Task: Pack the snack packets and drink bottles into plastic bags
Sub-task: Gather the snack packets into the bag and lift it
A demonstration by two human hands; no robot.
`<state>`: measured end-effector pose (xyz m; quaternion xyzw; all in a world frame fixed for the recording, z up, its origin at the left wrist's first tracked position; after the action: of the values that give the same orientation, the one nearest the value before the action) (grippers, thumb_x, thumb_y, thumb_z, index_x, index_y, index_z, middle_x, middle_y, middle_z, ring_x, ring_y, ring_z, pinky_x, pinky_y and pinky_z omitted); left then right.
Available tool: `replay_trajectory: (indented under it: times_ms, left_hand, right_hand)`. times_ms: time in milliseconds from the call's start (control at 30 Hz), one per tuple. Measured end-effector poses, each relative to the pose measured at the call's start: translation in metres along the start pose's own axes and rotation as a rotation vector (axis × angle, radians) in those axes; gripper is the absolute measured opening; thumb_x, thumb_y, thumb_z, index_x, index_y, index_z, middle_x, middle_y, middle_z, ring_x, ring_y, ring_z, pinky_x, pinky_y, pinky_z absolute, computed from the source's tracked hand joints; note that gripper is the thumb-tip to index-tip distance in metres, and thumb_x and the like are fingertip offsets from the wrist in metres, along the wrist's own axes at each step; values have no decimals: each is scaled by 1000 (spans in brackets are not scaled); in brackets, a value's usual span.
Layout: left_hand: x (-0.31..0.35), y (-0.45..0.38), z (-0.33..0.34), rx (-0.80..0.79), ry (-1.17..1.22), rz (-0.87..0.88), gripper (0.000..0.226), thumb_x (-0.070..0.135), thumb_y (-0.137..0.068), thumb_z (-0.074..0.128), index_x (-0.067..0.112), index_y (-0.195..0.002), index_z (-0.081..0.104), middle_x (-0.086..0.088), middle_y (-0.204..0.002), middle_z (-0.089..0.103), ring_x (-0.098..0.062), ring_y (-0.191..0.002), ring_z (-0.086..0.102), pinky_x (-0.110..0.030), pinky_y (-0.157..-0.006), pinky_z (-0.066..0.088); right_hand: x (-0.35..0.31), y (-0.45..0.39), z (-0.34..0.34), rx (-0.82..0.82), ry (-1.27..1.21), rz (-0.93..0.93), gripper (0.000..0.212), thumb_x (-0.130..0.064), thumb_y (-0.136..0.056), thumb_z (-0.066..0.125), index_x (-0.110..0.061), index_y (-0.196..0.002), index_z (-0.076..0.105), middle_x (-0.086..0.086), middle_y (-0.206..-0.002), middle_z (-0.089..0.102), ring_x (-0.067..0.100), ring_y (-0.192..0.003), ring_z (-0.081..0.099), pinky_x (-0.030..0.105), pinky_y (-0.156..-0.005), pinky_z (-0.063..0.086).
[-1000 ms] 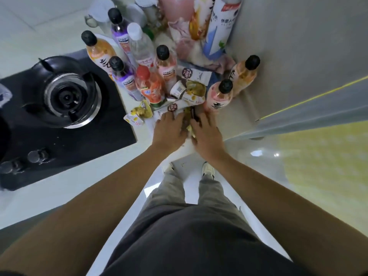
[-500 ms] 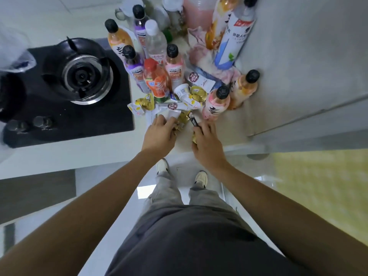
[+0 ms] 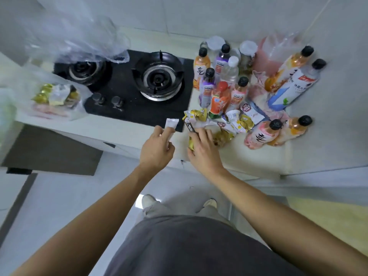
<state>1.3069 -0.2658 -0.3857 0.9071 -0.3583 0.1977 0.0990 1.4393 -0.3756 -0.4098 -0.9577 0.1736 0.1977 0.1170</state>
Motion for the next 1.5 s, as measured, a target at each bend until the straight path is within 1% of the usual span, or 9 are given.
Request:
replay_trajectory:
  times_ms: [200, 467, 667, 833, 1000, 1133, 1233, 1333, 1500]
  left_hand:
    - [-116, 28, -77, 137, -19, -153, 40, 16, -92, 56, 27, -129, 46, 2, -104, 42, -24, -67, 53, -38, -55, 52]
    - [-298, 63, -170, 227, 1, -263, 38, 18, -90, 54, 27, -127, 47, 2, -103, 44, -24, -71, 51, -41, -55, 52]
    - [-397, 69, -216, 237, 6, -317, 38, 14, -88, 54, 25, -124, 46, 2, -98, 41, -24, -71, 48, -41, -55, 50]
    - [-459, 36, -232, 224, 11, -363, 40, 17, -88, 55, 26, -125, 46, 2, -97, 41, -22, -77, 47, -38, -57, 48]
    - [-511, -26, -238, 165, 33, -362, 36, 21, -87, 55, 25, -123, 48, 1, -99, 43, -25, -78, 50, -34, -54, 43]
    - [-543, -81, -245, 123, 86, -381, 39, 24, -88, 55, 25, -126, 47, -2, -103, 46, -27, -82, 54, -37, -59, 48]
    - [-559, -122, -246, 72, 106, -369, 38, 27, -89, 56, 23, -126, 49, -5, -105, 47, -28, -87, 54, -39, -63, 49]
    - [-576, -159, -243, -7, 97, -373, 41, 24, -88, 55, 22, -128, 49, -7, -108, 48, -32, -95, 56, -44, -70, 52]
    - [-596, -205, -237, -149, 72, -331, 52, 24, -88, 55, 23, -139, 47, -11, -112, 51, -36, -108, 54, -47, -80, 53]
  right_hand:
    - [-125, -56, 44, -76, -53, -197, 40, -11, -84, 73, -11, -120, 57, 4, -123, 48, 27, -115, 47, 32, -83, 56]
    - [-303, -127, 136, -135, -78, -322, 44, -14, -82, 77, -10, -122, 59, 4, -123, 49, 25, -115, 46, 32, -85, 55]
    - [-389, -173, 183, -158, -94, -352, 45, -15, -81, 79, -11, -121, 59, 4, -122, 48, 25, -115, 46, 33, -87, 55]
    - [-421, -230, 220, -163, -82, -347, 48, -16, -82, 78, -12, -125, 58, 4, -128, 47, 25, -121, 45, 35, -98, 51]
    - [-431, -308, 260, -150, -66, -287, 44, -16, -82, 79, -11, -120, 60, 7, -126, 49, 28, -120, 44, 41, -100, 46]
    - [-436, -364, 294, -194, -53, -194, 40, -21, -84, 78, -11, -119, 62, 7, -122, 51, 30, -118, 46, 45, -104, 44]
    - [-444, -393, 314, -267, -21, -198, 43, -26, -83, 79, -10, -119, 61, 7, -124, 50, 30, -121, 45, 44, -104, 44]
    - [-451, -418, 327, -341, -2, -159, 42, -20, -84, 79, -8, -120, 60, 9, -130, 48, 29, -127, 42, 44, -104, 48]
    - [-463, -441, 339, -312, 64, -110, 43, -4, -79, 78, -8, -119, 61, 12, -135, 48, 30, -128, 42, 39, -107, 45]
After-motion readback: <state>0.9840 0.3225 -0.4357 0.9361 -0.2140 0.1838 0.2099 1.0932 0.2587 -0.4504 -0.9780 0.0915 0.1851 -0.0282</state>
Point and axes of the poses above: each hand's wrist, its own y-axis away from the middle knuckle, its own z-axis out of the palm, x = y × z, the point moved 4 cm from there along -y, towards the middle knuckle
